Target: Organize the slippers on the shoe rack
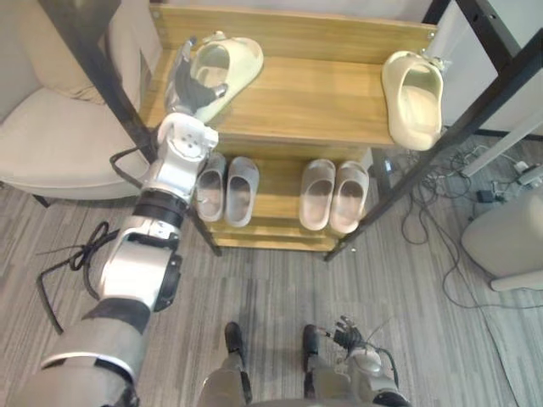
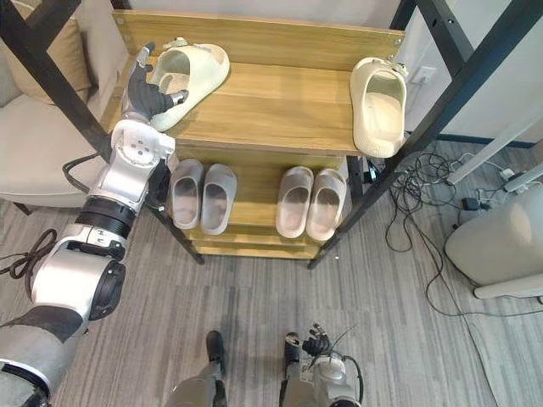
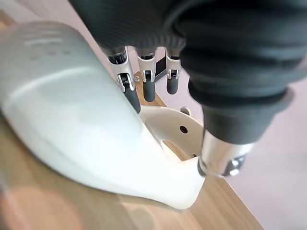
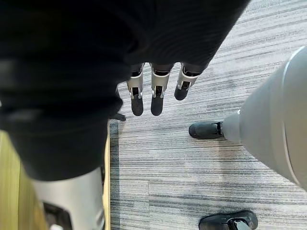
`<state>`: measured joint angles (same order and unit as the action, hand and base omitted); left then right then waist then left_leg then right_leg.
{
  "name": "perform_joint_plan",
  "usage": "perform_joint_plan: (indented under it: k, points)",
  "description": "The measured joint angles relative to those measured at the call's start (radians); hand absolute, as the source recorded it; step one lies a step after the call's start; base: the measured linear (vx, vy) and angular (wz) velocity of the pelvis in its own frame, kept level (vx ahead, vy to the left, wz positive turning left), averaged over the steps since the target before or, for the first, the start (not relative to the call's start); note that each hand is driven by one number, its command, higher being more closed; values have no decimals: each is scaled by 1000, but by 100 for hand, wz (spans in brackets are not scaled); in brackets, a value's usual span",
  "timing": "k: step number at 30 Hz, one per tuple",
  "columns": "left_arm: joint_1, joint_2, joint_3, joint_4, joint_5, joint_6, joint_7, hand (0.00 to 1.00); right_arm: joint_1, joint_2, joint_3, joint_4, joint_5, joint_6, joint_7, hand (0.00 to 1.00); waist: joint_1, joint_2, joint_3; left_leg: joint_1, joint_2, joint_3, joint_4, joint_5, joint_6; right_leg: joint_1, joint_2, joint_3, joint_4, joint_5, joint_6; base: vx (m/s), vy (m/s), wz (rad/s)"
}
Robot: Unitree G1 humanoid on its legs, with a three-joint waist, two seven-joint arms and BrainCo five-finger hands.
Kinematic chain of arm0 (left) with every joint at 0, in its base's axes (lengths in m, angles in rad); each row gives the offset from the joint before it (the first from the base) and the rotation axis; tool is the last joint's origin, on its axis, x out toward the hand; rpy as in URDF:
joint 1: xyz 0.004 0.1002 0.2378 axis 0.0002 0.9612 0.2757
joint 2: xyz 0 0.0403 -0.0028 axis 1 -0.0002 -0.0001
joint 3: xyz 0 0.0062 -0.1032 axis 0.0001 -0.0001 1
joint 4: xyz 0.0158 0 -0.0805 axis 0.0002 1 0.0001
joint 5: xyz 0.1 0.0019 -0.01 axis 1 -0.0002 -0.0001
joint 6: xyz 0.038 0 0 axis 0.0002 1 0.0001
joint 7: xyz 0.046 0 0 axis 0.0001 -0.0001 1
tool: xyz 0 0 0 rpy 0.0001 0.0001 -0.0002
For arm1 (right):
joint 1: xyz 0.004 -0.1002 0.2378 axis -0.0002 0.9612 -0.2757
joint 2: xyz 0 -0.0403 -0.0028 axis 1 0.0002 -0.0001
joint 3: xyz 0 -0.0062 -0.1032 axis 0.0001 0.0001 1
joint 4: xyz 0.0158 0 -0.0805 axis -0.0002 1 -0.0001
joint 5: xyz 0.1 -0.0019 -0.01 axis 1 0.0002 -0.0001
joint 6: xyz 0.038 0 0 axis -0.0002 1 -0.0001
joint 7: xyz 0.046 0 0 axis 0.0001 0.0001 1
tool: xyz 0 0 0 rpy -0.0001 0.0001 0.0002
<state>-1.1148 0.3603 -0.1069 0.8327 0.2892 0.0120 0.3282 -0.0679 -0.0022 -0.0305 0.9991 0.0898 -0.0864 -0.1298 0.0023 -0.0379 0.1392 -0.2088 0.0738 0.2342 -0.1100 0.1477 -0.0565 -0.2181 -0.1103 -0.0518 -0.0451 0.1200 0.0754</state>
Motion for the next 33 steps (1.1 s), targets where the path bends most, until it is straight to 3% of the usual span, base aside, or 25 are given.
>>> perform_joint_plan:
  k: [17,33]
  points:
    - [3,4,51,-20,23,23,21,0,44,-3,7,0,-1,-1,6,0,-1,17,-15,2,0,14,0,-1,-1,5,3,7,-20,5,4,26,39,-2]
    - [-2,29,52,-48,45,36,19,0,68,-2,41,-13,-1,-1,11,0,7,6,-54,-6,13,61,0,-13,-14,-28,7,36,-21,14,-2,14,38,-8]
